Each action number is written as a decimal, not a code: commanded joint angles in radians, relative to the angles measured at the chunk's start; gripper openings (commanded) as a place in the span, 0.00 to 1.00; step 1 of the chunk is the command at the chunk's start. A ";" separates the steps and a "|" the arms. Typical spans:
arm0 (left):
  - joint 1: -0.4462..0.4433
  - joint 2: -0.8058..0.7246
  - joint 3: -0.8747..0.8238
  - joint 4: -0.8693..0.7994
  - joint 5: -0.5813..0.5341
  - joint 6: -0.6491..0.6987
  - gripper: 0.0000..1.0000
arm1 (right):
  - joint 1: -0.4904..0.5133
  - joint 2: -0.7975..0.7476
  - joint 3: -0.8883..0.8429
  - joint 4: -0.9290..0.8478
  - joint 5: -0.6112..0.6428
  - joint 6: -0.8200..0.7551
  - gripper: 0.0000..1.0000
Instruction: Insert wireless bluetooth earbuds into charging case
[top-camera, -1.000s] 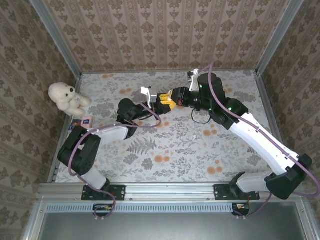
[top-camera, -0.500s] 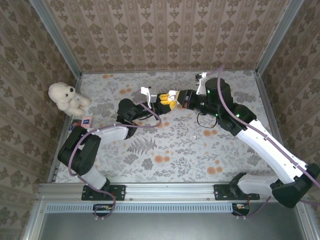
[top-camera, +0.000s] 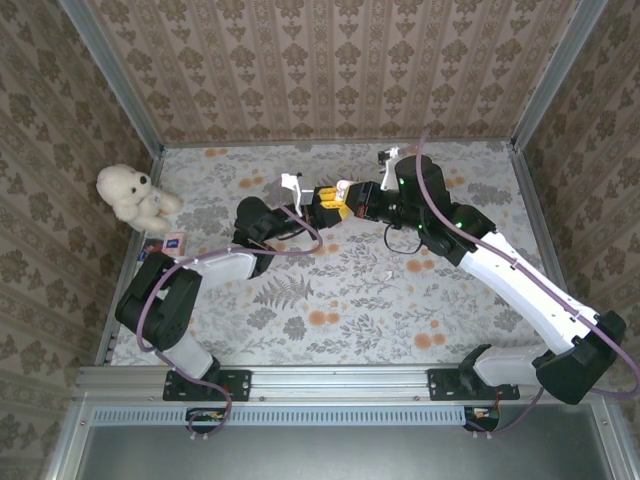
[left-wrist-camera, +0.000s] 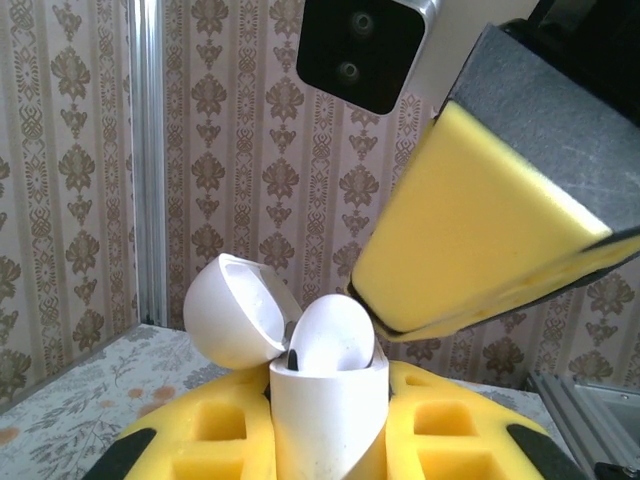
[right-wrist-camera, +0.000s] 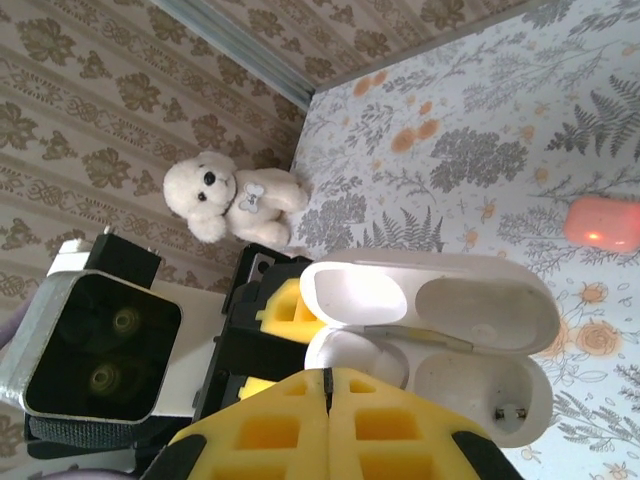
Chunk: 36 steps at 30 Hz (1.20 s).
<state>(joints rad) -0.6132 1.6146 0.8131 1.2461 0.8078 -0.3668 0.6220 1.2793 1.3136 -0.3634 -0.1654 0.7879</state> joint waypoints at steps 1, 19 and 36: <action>-0.002 -0.024 0.031 0.050 0.018 0.001 0.00 | 0.008 -0.028 0.013 -0.065 0.005 -0.011 0.07; 0.032 -0.082 -0.051 0.045 -0.092 0.075 0.00 | -0.066 -0.123 -0.213 -0.360 0.311 -0.075 0.53; 0.038 -0.086 -0.077 0.039 -0.124 0.099 0.00 | -0.027 0.336 -0.296 -0.304 0.463 -0.054 0.59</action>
<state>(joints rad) -0.5816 1.5490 0.7464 1.2503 0.6914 -0.2905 0.5900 1.5871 0.9825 -0.6621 0.2447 0.7261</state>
